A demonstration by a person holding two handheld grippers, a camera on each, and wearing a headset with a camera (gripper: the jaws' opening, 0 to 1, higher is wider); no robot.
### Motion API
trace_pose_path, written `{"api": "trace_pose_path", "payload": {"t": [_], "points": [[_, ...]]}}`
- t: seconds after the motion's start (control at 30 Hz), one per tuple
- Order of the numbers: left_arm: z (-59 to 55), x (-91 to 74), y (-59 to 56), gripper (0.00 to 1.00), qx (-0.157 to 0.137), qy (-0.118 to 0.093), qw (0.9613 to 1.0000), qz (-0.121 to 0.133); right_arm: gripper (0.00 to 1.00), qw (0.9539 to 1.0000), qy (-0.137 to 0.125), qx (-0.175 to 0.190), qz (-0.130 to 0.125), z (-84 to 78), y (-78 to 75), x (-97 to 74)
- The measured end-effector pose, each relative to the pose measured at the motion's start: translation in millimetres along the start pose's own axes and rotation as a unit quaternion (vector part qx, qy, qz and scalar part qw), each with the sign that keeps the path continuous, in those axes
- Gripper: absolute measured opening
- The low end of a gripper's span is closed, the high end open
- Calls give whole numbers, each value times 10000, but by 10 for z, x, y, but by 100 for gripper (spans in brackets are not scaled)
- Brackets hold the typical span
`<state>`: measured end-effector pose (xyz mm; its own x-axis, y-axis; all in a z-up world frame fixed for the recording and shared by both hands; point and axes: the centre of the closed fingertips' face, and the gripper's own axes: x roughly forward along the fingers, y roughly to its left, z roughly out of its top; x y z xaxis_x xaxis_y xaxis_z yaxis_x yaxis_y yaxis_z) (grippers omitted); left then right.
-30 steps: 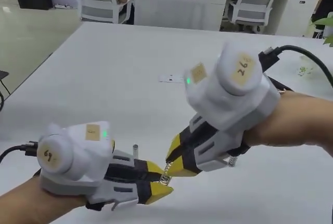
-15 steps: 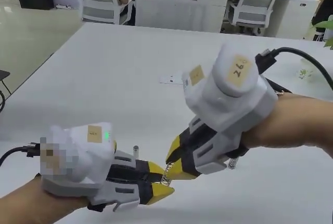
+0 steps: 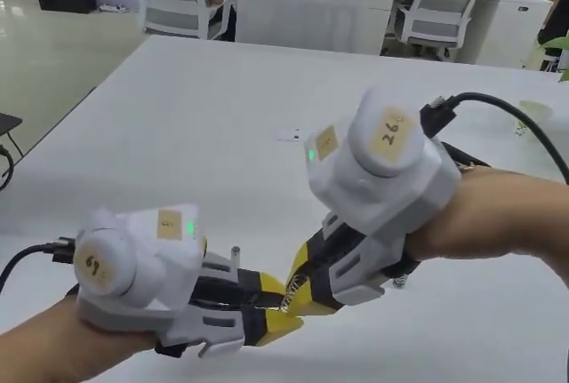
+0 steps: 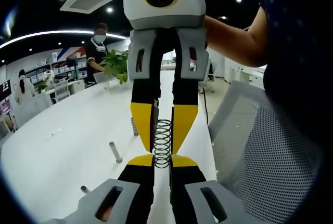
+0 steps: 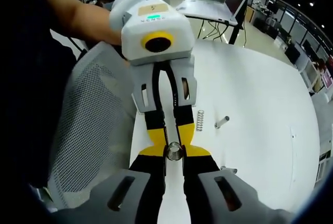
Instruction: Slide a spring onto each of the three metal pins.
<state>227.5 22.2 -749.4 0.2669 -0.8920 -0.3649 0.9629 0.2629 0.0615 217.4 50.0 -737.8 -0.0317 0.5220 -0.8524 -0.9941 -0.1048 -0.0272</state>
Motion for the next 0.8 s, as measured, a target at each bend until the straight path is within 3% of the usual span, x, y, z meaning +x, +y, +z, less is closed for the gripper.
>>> {"api": "trace_pose_path", "payload": {"t": [0.4,0.8], "points": [[-9,7,12,3,-55,-14,10000,-10,8,10000,58,20,13,-13,-10,9],[-40,-53,44,19,-319,-61,9995,50,8,9998,160,88,-91,-108,-86,-41]]}}
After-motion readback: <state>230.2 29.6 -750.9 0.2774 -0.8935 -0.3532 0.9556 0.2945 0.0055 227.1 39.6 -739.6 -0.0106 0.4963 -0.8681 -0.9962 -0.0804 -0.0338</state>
